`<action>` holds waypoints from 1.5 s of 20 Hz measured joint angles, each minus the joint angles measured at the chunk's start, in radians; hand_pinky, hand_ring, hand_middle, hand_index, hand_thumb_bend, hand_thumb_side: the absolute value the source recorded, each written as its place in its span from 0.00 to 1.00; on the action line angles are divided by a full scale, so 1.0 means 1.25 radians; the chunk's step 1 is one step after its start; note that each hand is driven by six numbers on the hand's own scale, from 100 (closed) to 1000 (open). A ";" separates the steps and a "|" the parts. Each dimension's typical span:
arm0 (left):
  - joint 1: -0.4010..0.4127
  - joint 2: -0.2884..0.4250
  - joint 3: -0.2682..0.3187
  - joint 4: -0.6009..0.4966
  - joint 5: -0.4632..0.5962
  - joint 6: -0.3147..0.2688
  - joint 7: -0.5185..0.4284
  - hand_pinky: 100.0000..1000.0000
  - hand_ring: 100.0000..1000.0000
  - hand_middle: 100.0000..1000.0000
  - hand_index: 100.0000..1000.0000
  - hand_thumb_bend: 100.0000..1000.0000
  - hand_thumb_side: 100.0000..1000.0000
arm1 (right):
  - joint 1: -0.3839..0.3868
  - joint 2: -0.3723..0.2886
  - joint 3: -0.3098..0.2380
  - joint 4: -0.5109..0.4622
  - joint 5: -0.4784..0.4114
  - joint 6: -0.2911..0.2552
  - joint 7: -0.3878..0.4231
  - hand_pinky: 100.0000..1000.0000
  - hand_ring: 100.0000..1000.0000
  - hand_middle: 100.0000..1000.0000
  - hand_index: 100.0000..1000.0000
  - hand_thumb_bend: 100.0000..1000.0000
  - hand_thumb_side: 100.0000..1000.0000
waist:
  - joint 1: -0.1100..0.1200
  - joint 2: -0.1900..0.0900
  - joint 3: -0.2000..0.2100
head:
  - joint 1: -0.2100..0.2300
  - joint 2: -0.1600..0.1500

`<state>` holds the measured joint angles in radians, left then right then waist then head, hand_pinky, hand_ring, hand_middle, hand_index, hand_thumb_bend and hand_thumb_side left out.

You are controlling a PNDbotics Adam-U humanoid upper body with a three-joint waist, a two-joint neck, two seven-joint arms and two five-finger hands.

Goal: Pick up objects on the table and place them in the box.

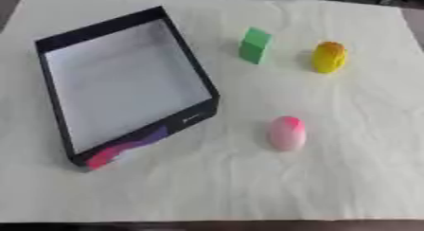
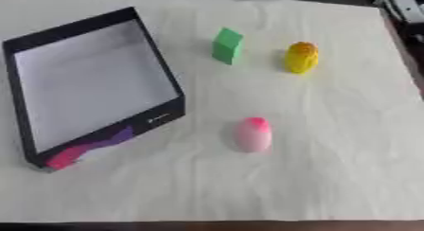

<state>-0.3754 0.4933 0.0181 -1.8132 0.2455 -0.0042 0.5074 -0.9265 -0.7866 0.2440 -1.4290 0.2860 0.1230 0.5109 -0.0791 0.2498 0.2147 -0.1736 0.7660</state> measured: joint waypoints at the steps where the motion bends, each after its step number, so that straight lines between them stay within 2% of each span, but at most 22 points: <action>1: 0.000 0.000 0.000 0.000 0.000 0.000 0.000 0.70 0.57 0.77 0.82 0.28 0.55 | -0.008 0.013 0.005 0.015 0.014 -0.007 0.006 0.89 0.85 0.81 0.86 0.24 0.44 | 0.000 0.000 -0.001 | 0.000 0.001; 6: 0.000 0.000 0.000 0.000 0.000 0.000 0.000 0.70 0.57 0.77 0.82 0.29 0.55 | -0.019 0.067 0.017 0.054 0.066 -0.024 0.009 0.90 0.85 0.81 0.86 0.21 0.46 | 0.000 -0.002 -0.003 | 0.000 0.003; 7: 0.000 0.000 0.000 0.000 0.000 0.000 0.000 0.70 0.57 0.77 0.82 0.29 0.55 | -0.019 0.074 0.017 0.059 0.069 -0.024 0.009 0.90 0.86 0.82 0.87 0.25 0.46 | 0.000 -0.002 -0.003 | 0.000 0.003; 11: 0.000 0.000 0.000 0.000 -0.001 0.000 0.000 0.70 0.57 0.77 0.82 0.29 0.55 | -0.019 0.103 0.025 0.066 0.099 -0.026 0.015 0.89 0.85 0.82 0.88 0.27 0.50 | 0.000 -0.011 -0.009 | 0.007 0.004; 19: 0.005 0.000 0.001 0.000 -0.001 0.001 0.001 0.69 0.57 0.77 0.83 0.29 0.55 | -0.007 0.163 0.047 0.083 0.151 0.022 0.021 0.90 0.86 0.82 0.88 0.28 0.50 | 0.000 -0.013 -0.017 | 0.015 0.004; 21: 0.005 0.000 0.001 0.000 -0.001 0.001 0.001 0.69 0.57 0.77 0.83 0.29 0.55 | -0.002 0.170 0.049 0.084 0.155 0.034 0.017 0.90 0.86 0.82 0.89 0.33 0.49 | 0.000 -0.013 -0.017 | 0.015 0.004; 22: 0.004 0.000 0.001 0.000 -0.002 0.001 0.001 0.69 0.57 0.77 0.83 0.29 0.55 | 0.000 0.172 0.050 0.083 0.155 0.039 0.016 0.90 0.86 0.82 0.89 0.30 0.51 | 0.000 -0.013 -0.017 | 0.015 0.004; 27: 0.004 0.000 0.001 0.000 -0.004 0.001 0.001 0.69 0.57 0.77 0.83 0.29 0.55 | 0.011 0.175 0.062 0.066 0.172 0.050 0.021 0.90 0.86 0.83 0.89 0.34 0.54 | 0.000 -0.013 -0.019 | 0.025 0.004; 30: 0.005 0.000 0.001 0.000 -0.005 0.001 0.002 0.69 0.57 0.77 0.83 0.30 0.55 | 0.017 0.176 0.067 0.050 0.178 0.057 0.036 0.90 0.86 0.83 0.90 0.33 0.57 | 0.000 -0.013 -0.019 | 0.032 0.004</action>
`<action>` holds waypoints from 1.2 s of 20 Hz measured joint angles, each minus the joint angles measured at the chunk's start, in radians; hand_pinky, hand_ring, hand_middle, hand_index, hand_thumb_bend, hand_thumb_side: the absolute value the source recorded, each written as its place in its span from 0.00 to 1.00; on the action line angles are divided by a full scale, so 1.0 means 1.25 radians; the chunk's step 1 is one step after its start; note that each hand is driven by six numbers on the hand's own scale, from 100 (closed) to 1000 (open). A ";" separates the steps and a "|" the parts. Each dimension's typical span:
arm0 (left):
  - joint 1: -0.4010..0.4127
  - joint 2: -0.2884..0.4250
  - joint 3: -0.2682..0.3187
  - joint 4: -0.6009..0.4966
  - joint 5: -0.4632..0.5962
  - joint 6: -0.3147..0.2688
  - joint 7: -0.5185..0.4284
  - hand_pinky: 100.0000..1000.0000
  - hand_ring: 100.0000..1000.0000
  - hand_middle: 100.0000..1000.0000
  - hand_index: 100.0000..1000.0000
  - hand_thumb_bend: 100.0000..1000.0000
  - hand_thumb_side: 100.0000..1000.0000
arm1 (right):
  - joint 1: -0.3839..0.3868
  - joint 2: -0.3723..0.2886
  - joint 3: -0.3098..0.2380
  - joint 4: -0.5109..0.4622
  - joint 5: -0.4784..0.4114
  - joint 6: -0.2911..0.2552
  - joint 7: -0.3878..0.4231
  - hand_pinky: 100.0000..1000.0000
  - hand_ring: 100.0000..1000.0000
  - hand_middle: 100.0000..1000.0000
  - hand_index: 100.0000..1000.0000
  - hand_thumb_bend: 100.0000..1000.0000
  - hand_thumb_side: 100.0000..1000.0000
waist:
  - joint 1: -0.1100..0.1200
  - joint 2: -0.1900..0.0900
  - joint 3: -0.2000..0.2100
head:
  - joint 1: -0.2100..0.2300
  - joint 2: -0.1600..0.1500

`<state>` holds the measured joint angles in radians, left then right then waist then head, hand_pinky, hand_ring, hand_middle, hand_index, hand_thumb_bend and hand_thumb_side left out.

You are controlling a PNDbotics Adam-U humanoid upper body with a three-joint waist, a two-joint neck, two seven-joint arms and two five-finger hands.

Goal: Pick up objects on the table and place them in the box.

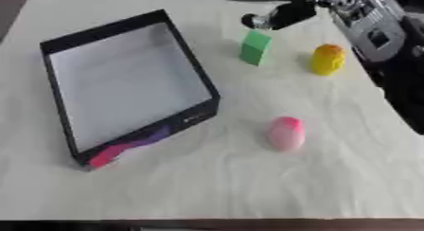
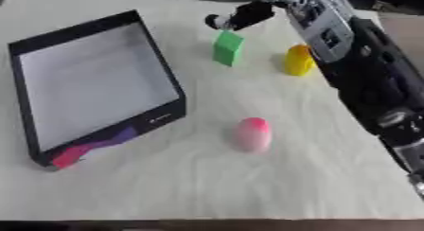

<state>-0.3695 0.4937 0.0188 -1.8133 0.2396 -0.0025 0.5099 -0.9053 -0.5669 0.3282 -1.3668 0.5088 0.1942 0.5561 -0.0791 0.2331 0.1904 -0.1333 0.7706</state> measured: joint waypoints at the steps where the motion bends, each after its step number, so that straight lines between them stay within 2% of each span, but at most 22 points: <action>1: 0.000 0.000 0.000 0.000 0.000 0.000 0.000 0.69 0.57 0.77 0.83 0.30 0.55 | 0.000 0.000 0.001 -0.006 0.003 0.002 0.006 0.90 0.86 0.83 0.90 0.33 0.57 | 0.000 0.000 0.000 | 0.001 0.000; 5: 0.000 0.004 0.000 0.000 0.000 0.001 0.001 0.69 0.57 0.77 0.83 0.30 0.55 | 0.000 0.000 0.004 -0.019 0.011 0.008 0.023 0.90 0.86 0.83 0.90 0.33 0.57 | 0.000 0.000 0.000 | 0.004 0.000; 6: 0.000 0.005 0.000 0.000 0.000 0.001 0.001 0.69 0.57 0.77 0.82 0.30 0.54 | 0.000 0.000 0.004 -0.019 0.012 0.009 0.025 0.91 0.87 0.84 0.91 0.34 0.62 | 0.000 0.000 0.000 | 0.004 0.000; 13: 0.000 0.006 0.000 0.000 0.000 0.002 0.002 0.69 0.56 0.77 0.82 0.30 0.55 | 0.018 0.014 0.008 -0.013 0.030 0.006 0.071 0.91 0.87 0.84 0.91 0.36 0.61 | 0.000 0.000 0.007 | -0.007 0.000; 20: -0.003 0.006 0.000 0.000 0.000 0.002 0.002 0.69 0.56 0.76 0.82 0.30 0.55 | 0.021 0.016 -0.002 0.009 0.062 0.004 0.066 0.91 0.87 0.84 0.91 0.37 0.61 | 0.000 0.002 0.012 | -0.023 0.000; 24: -0.004 0.006 0.000 0.000 0.002 0.002 0.002 0.69 0.56 0.76 0.82 0.30 0.56 | 0.021 0.020 -0.006 0.023 0.076 0.003 0.053 0.91 0.87 0.84 0.92 0.38 0.60 | 0.000 0.016 0.013 | -0.030 0.000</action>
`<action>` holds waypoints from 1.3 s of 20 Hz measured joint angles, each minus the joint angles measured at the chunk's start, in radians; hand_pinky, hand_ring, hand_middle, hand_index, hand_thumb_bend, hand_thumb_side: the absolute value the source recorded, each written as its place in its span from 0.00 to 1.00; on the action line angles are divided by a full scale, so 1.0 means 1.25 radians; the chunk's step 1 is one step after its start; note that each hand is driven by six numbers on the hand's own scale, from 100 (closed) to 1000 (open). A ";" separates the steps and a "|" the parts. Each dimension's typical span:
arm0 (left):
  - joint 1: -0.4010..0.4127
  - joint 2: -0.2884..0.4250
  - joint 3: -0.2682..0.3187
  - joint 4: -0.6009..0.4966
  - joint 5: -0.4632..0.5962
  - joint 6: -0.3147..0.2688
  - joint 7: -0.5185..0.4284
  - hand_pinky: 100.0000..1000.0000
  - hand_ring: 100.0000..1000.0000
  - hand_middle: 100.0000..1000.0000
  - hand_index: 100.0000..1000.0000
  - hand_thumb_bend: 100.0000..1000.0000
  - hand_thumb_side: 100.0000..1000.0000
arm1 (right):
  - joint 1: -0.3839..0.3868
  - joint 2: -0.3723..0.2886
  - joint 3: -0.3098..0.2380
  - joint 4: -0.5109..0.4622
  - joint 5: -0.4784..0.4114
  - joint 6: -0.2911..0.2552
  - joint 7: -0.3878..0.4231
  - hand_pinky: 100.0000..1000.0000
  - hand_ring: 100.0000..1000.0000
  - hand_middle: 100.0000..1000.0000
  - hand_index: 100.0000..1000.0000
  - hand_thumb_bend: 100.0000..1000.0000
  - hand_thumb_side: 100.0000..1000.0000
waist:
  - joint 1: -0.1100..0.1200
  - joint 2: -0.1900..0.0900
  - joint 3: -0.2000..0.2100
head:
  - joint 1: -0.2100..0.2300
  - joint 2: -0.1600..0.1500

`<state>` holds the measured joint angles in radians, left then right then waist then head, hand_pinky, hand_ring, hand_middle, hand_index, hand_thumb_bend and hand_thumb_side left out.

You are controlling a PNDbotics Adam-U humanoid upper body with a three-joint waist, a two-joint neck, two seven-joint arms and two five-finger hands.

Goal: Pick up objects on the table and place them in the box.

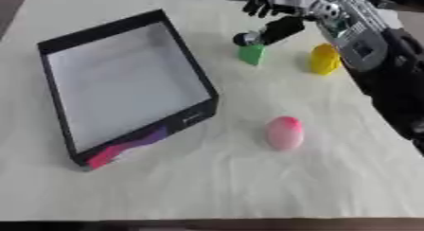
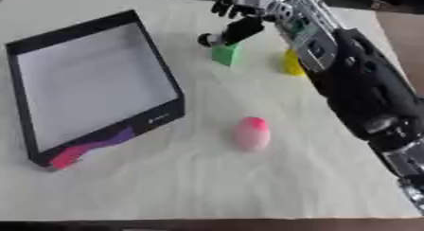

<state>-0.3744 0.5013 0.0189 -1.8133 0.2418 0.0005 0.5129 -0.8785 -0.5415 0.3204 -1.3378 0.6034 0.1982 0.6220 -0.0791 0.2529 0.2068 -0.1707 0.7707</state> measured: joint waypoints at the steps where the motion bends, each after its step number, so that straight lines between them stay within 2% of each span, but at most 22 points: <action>1: 0.000 0.000 0.000 0.000 0.000 0.000 0.000 0.69 0.56 0.76 0.82 0.30 0.56 | 0.000 0.000 0.000 0.002 0.003 0.000 -0.005 0.91 0.87 0.84 0.91 0.38 0.58 | 0.000 0.002 0.000 | -0.001 0.000; 5: 0.000 0.000 0.000 0.000 0.003 0.002 0.002 0.69 0.56 0.76 0.82 0.30 0.56 | -0.001 0.000 -0.009 0.003 0.017 0.003 -0.037 0.91 0.88 0.84 0.91 0.38 0.57 | 0.000 0.011 0.000 | -0.004 0.000; 6: 0.000 0.000 0.000 0.000 0.003 0.003 0.003 0.69 0.56 0.76 0.82 0.30 0.56 | -0.001 0.000 -0.010 0.004 0.019 0.004 -0.043 0.91 0.88 0.84 0.91 0.36 0.56 | 0.000 0.012 0.000 | -0.005 0.000; 8: 0.000 0.000 0.000 0.000 0.003 0.003 0.003 0.69 0.56 0.76 0.82 0.30 0.56 | -0.002 0.000 -0.013 0.012 0.022 0.004 -0.051 0.91 0.88 0.85 0.92 0.39 0.57 | 0.000 0.016 0.002 | -0.008 0.000; 16: -0.001 -0.006 0.000 0.000 0.007 0.003 0.003 0.69 0.55 0.76 0.82 0.29 0.57 | -0.008 0.001 -0.022 0.077 0.035 -0.016 -0.070 0.92 0.90 0.86 0.92 0.41 0.59 | 0.002 0.035 0.012 | -0.026 0.000; 26: -0.001 -0.011 0.000 0.000 0.010 0.003 0.003 0.69 0.55 0.76 0.82 0.29 0.57 | -0.020 0.002 -0.032 0.126 0.042 -0.047 -0.085 0.92 0.89 0.86 0.92 0.42 0.58 | 0.007 0.041 0.018 | -0.035 -0.008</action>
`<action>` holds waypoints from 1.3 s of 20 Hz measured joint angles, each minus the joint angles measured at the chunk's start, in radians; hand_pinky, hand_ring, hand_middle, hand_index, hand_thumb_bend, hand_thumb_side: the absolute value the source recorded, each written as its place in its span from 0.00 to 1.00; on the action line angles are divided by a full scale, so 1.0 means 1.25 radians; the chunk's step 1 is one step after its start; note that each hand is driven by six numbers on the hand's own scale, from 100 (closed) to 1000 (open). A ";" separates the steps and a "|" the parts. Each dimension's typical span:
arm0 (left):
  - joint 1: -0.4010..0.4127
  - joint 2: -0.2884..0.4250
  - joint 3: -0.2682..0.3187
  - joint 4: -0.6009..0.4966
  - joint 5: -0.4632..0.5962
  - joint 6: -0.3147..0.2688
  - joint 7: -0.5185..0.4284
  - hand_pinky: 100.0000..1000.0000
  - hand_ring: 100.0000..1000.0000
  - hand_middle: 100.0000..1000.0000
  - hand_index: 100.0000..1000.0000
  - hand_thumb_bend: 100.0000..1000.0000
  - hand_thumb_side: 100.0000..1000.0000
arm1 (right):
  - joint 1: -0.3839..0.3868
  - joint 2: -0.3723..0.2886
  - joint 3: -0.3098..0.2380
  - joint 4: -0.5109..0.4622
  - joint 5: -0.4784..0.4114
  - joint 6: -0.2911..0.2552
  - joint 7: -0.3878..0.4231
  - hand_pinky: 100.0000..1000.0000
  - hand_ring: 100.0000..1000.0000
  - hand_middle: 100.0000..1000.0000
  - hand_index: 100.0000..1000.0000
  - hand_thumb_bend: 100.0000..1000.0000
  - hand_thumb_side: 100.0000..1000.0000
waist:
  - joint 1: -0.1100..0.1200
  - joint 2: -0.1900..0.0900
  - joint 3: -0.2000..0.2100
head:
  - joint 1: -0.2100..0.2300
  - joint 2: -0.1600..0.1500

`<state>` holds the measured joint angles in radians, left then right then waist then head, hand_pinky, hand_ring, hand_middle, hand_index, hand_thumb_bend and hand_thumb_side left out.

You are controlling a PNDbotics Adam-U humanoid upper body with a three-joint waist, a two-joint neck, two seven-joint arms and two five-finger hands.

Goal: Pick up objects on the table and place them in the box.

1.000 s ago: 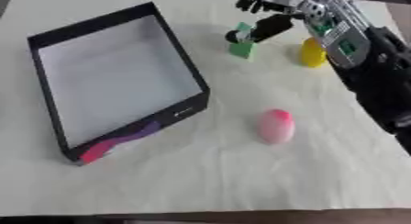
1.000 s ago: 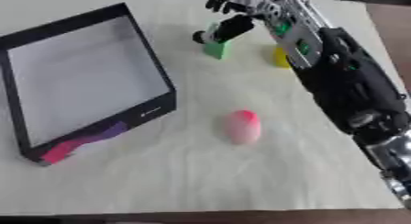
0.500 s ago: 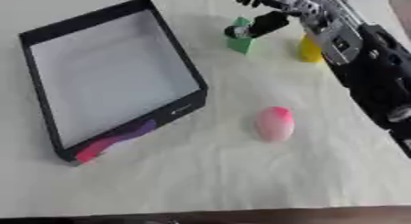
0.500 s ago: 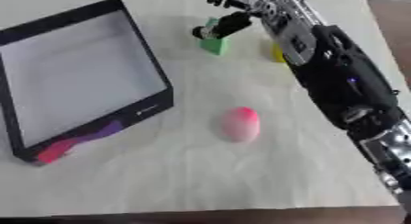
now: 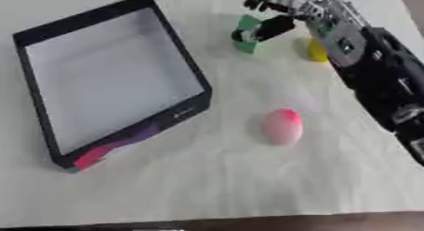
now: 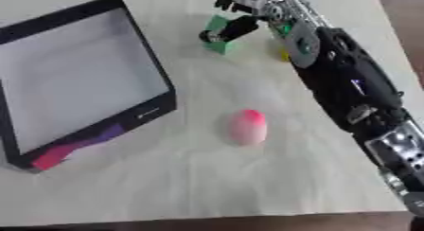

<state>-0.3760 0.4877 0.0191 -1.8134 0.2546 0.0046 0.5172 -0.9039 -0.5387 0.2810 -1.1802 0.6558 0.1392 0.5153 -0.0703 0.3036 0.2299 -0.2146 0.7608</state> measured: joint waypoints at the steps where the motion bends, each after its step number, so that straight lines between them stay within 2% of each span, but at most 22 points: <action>1: 0.000 -0.002 0.000 0.000 0.000 0.000 0.000 0.69 0.55 0.77 0.82 0.29 0.57 | -0.002 0.000 -0.001 0.004 0.001 -0.002 -0.002 0.92 0.89 0.86 0.92 0.42 0.58 | 0.000 0.001 0.000 | -0.001 0.000; 10: -0.002 -0.004 0.000 0.000 0.001 0.000 0.000 0.69 0.55 0.77 0.82 0.29 0.58 | -0.009 0.000 -0.003 0.025 0.006 -0.011 -0.012 0.91 0.89 0.85 0.92 0.41 0.58 | 0.002 0.010 0.010 | -0.010 -0.014; 26: -0.002 -0.011 -0.002 0.000 0.004 0.001 -0.001 0.69 0.55 0.77 0.82 0.28 0.58 | -0.012 0.000 -0.008 0.052 -0.004 -0.009 0.000 0.90 0.88 0.85 0.92 0.41 0.56 | 0.004 0.019 0.014 | -0.015 -0.020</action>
<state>-0.3790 0.4745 0.0162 -1.8135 0.2594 0.0055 0.5162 -0.9192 -0.5389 0.2706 -1.1152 0.6505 0.1282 0.5155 -0.0653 0.3278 0.2476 -0.2332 0.7353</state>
